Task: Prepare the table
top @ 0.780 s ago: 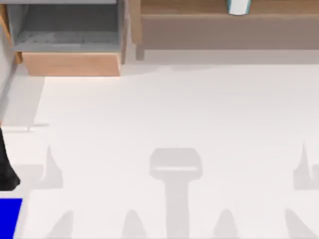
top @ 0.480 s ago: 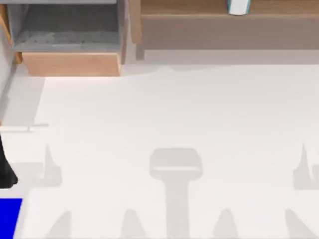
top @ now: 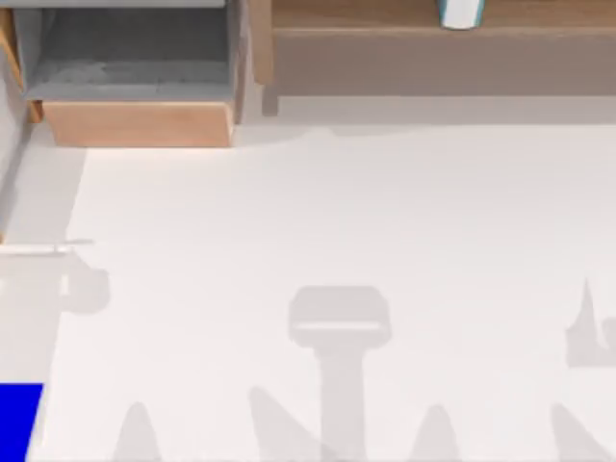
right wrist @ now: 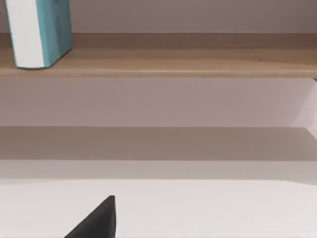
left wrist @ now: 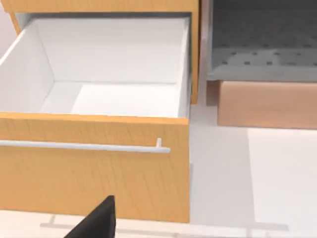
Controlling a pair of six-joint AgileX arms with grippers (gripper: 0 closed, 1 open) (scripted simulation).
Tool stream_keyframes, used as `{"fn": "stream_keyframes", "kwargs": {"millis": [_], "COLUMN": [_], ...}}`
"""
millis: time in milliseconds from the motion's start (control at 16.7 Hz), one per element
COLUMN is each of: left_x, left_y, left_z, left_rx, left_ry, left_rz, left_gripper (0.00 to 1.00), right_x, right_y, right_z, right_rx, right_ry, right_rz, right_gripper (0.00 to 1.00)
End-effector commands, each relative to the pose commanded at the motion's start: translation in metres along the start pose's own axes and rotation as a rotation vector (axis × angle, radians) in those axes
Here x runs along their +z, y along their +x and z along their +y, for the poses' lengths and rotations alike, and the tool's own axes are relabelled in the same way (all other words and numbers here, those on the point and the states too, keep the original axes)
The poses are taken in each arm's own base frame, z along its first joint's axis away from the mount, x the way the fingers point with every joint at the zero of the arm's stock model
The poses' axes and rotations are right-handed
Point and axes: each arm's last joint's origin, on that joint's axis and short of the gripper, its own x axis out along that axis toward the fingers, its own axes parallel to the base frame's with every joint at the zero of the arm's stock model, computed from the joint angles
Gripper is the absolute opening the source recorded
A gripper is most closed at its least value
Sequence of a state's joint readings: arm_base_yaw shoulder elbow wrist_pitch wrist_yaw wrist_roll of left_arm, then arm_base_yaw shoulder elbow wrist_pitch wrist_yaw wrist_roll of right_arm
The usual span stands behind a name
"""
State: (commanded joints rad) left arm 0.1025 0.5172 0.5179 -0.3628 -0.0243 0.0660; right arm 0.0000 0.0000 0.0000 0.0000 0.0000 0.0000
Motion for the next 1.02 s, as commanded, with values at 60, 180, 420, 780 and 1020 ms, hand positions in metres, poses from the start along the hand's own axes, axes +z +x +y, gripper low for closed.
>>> {"fn": "stream_keyframes", "kwargs": {"millis": [60, 180, 420, 780, 1020], "left_x": [0.018, 0.055, 0.125, 0.174, 0.156], "left_y": [0.004, 0.016, 0.067, 0.187, 0.268], "left_z": [0.003, 0.010, 0.030, 0.071, 0.098], "left_rx": [0.008, 0.021, 0.033, 0.025, 0.007], "left_ry": [0.005, 0.014, 0.022, 0.004, -0.025], "left_rz": [0.052, 0.159, 0.381, 0.706, 0.893], "left_gripper": [1.00, 1.00, 1.00, 1.00, 1.00], "right_x": [0.000, 0.000, 0.000, 0.000, 0.000], "right_y": [0.000, 0.000, 0.000, 0.000, 0.000], "right_z": [0.000, 0.000, 0.000, 0.000, 0.000], "right_rx": [0.000, 0.000, 0.000, 0.000, 0.000], "right_ry": [0.000, 0.000, 0.000, 0.000, 0.000], "right_rz": [0.000, 0.000, 0.000, 0.000, 0.000], "right_gripper": [1.00, 1.00, 1.00, 1.00, 1.00]}}
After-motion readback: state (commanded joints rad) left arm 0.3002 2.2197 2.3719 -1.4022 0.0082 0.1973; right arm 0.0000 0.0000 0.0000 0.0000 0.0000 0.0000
